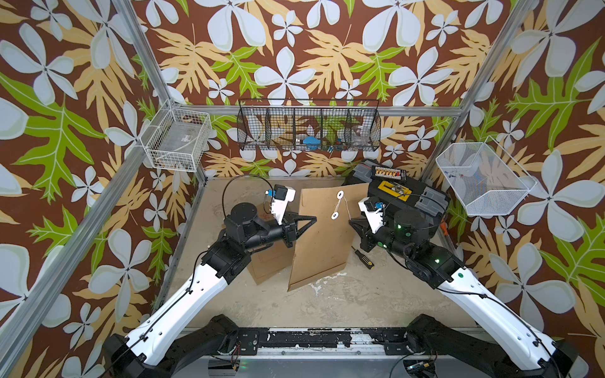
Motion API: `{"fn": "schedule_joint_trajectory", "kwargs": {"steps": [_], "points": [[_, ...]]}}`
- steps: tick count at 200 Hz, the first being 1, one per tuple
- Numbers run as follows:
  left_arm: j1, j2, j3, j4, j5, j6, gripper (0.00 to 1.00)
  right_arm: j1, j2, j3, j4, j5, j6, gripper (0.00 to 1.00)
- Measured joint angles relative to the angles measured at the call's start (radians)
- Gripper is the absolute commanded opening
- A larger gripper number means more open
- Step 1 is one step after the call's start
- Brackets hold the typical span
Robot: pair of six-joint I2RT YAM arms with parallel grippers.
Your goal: Open the file bag
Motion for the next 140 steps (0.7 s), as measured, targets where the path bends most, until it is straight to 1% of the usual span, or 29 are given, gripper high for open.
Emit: {"fn": "schedule_joint_trajectory", "kwargs": {"steps": [51, 106, 130, 140], "points": [[0.0, -0.018, -0.011, 0.0, -0.008, 0.004, 0.0, 0.002, 0.001, -0.011, -0.005, -0.06, -0.005, 0.0], [0.0, -0.04, -0.014, -0.017, -0.041, 0.019, 0.0, 0.002, 0.016, -0.011, -0.005, -0.155, -0.008, 0.0], [0.001, -0.049, -0.016, -0.023, -0.068, 0.023, 0.0, 0.002, 0.026, -0.011, -0.006, -0.148, -0.008, 0.0], [0.002, -0.047, -0.011, -0.027, -0.081, 0.024, 0.0, 0.002, 0.031, -0.009, -0.012, -0.127, -0.008, 0.0]]}}
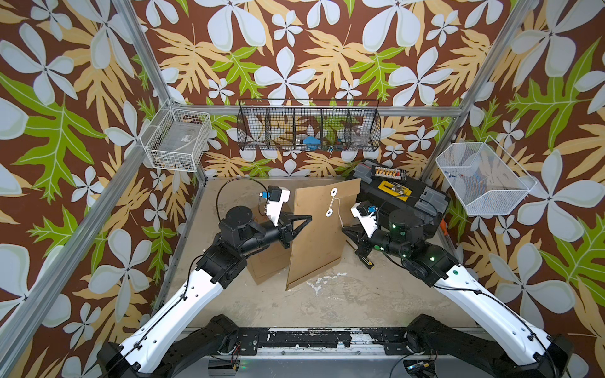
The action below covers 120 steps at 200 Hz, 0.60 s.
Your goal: Open the file bag
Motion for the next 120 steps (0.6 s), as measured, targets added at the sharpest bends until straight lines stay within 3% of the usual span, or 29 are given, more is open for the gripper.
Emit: {"fn": "schedule_joint_trajectory", "kwargs": {"steps": [120], "points": [[0.002, 0.051, 0.11, -0.018, -0.038, 0.048, 0.0, -0.001, 0.012, -0.005, -0.01, 0.08, 0.003, 0.0]]}}
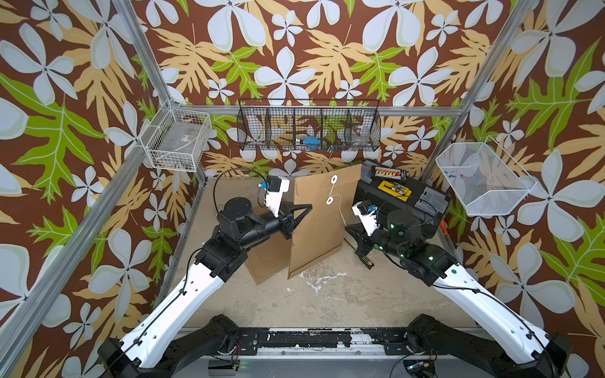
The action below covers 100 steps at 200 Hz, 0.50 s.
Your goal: Open the file bag
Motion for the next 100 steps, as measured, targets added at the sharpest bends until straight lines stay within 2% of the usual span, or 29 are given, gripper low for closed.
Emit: {"fn": "schedule_joint_trajectory", "kwargs": {"steps": [100], "points": [[0.002, 0.022, 0.06, -0.008, -0.026, 0.024, 0.0, 0.0, 0.033, 0.001, -0.024, 0.0, -0.028, 0.0]]}}
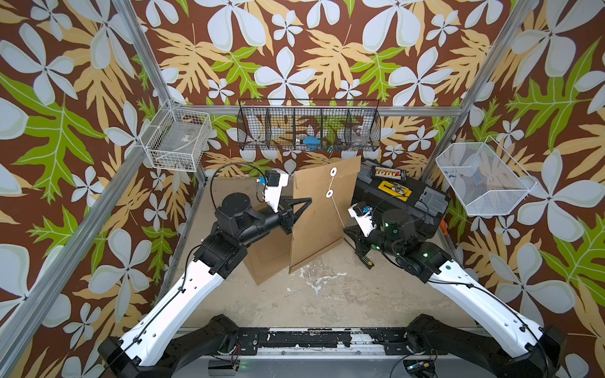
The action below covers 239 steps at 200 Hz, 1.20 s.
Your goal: Open the file bag
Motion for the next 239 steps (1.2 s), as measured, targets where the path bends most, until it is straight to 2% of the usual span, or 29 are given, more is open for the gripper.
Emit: {"fn": "schedule_joint_trajectory", "kwargs": {"steps": [70, 181, 209, 239], "points": [[0.0, 0.001, 0.006, -0.003, -0.012, 0.004, 0.0, 0.0, 0.012, -0.006, -0.003, -0.018, -0.018, 0.0], [0.0, -0.009, 0.003, -0.027, -0.046, 0.027, 0.0, 0.023, 0.077, -0.005, -0.002, -0.143, -0.021, 0.0], [-0.023, -0.02, -0.004, -0.027, -0.135, 0.027, 0.0, 0.029, 0.08, 0.014, 0.022, -0.161, 0.012, 0.0], [-0.143, -0.019, -0.015, -0.022, -0.324, 0.083, 0.0, 0.029, 0.088, 0.016, 0.121, -0.197, 0.097, 0.0]]}}
